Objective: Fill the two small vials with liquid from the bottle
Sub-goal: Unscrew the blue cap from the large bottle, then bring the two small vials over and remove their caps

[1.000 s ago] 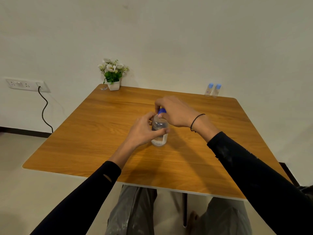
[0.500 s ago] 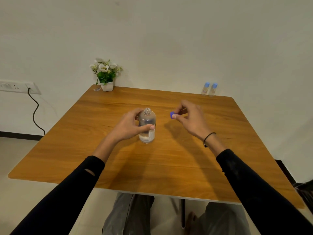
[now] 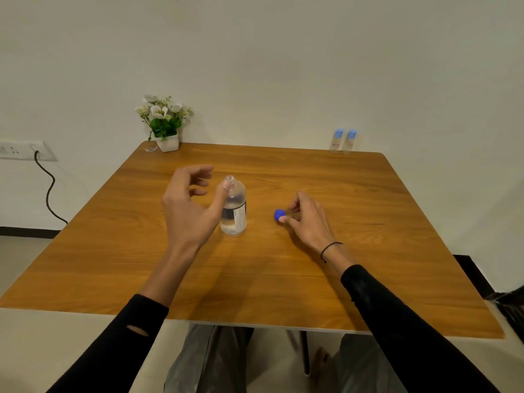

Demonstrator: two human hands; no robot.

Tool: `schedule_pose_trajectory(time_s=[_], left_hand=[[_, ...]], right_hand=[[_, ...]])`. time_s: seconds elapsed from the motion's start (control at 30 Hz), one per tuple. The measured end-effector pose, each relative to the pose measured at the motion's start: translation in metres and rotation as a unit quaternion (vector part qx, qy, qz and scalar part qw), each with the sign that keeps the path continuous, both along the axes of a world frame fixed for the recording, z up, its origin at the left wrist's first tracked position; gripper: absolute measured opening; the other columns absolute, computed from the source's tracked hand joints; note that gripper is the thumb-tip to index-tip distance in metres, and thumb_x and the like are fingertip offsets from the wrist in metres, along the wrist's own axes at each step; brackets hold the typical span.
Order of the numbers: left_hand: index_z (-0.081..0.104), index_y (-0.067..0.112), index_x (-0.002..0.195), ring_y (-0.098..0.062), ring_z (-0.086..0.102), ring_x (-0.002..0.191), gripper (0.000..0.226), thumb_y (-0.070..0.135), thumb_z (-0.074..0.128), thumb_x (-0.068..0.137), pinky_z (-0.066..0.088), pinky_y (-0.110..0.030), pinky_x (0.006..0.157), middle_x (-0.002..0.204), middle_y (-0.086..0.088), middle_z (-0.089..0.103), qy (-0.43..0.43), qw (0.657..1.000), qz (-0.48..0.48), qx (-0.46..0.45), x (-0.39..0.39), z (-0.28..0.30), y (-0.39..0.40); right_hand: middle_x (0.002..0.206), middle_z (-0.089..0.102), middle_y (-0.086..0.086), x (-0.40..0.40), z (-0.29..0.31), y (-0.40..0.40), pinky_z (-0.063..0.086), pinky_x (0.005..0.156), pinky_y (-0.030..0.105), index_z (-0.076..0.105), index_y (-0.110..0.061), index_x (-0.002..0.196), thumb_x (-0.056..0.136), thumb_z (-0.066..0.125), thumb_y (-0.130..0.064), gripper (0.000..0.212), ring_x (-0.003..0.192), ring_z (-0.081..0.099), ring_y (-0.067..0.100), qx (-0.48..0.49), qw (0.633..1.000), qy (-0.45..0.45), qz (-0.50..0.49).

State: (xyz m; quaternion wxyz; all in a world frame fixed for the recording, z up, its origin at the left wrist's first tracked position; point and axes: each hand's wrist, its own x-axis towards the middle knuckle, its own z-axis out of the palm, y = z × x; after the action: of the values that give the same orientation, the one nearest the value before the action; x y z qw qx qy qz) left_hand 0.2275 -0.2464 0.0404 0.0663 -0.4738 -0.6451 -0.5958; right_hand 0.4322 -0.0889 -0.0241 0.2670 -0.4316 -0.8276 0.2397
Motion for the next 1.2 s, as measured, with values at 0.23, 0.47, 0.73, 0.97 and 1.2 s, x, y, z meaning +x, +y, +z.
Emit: schedule_pose_trajectory(time_s=[0.23, 0.47, 0.73, 0.97, 1.2], left_hand=[[0.07, 0.014, 0.093, -0.01, 0.063, 0.067, 0.007, 0.019, 0.074, 0.096, 0.052, -0.022, 0.058, 0.078, 0.006, 0.068, -0.02, 0.992, -0.12, -0.04, 0.089, -0.017, 0.018], [0.07, 0.027, 0.093, -0.005, 0.064, 0.068, 0.009, 0.034, 0.075, 0.092, 0.054, -0.023, 0.062, 0.076, 0.009, 0.069, -0.111, 0.972, -0.142, -0.152, 0.124, -0.033, 0.134], [0.069, 0.024, 0.105, -0.006, 0.067, 0.078, 0.019, 0.037, 0.075, 0.092, 0.056, -0.027, 0.068, 0.081, 0.009, 0.069, -0.121, 0.966, -0.13, -0.19, 0.145, -0.033, 0.294], [0.067, 0.025, 0.109, -0.008, 0.067, 0.081, 0.012, 0.028, 0.07, 0.097, 0.054, -0.025, 0.065, 0.088, 0.008, 0.069, -0.178, 0.967, -0.055, -0.176, 0.129, -0.057, 0.385], [0.066, 0.029, 0.107, -0.016, 0.071, 0.082, 0.012, 0.022, 0.067, 0.097, 0.065, -0.045, 0.081, 0.087, 0.002, 0.071, -0.208, 0.963, -0.039, -0.17, 0.094, -0.079, 0.408]], right_hand=[[0.108, 0.061, -0.005, 0.034, 0.002, 0.009, 0.058, 0.075, 0.033, 0.05, -0.025, 0.104, 0.092, 0.079, -0.022, 0.032, 0.092, 0.065, 0.013, 0.033, 0.997, 0.056, -0.036], [0.102, 0.061, -0.007, 0.064, 0.008, 0.05, 0.06, 0.073, 0.035, 0.055, -0.022, 0.103, 0.093, 0.078, -0.018, 0.025, 0.083, 0.065, 0.01, 0.03, 0.988, 0.113, -0.105], [0.092, 0.063, -0.003, 0.072, 0.001, 0.17, 0.056, 0.072, 0.031, 0.059, -0.017, 0.105, 0.095, 0.073, -0.013, 0.018, 0.082, 0.062, 0.011, 0.002, 0.97, 0.158, -0.185], [0.104, 0.063, 0.004, 0.025, -0.018, 0.287, 0.048, 0.069, 0.032, 0.053, -0.015, 0.126, 0.097, 0.072, -0.04, 0.043, 0.093, 0.064, 0.025, -0.01, 0.97, 0.099, -0.223], [0.132, 0.059, 0.017, -0.024, -0.022, 0.342, 0.052, 0.086, 0.039, 0.053, -0.005, 0.134, 0.104, 0.06, -0.033, 0.041, 0.116, 0.062, 0.035, 0.031, 0.954, 0.042, -0.294]])
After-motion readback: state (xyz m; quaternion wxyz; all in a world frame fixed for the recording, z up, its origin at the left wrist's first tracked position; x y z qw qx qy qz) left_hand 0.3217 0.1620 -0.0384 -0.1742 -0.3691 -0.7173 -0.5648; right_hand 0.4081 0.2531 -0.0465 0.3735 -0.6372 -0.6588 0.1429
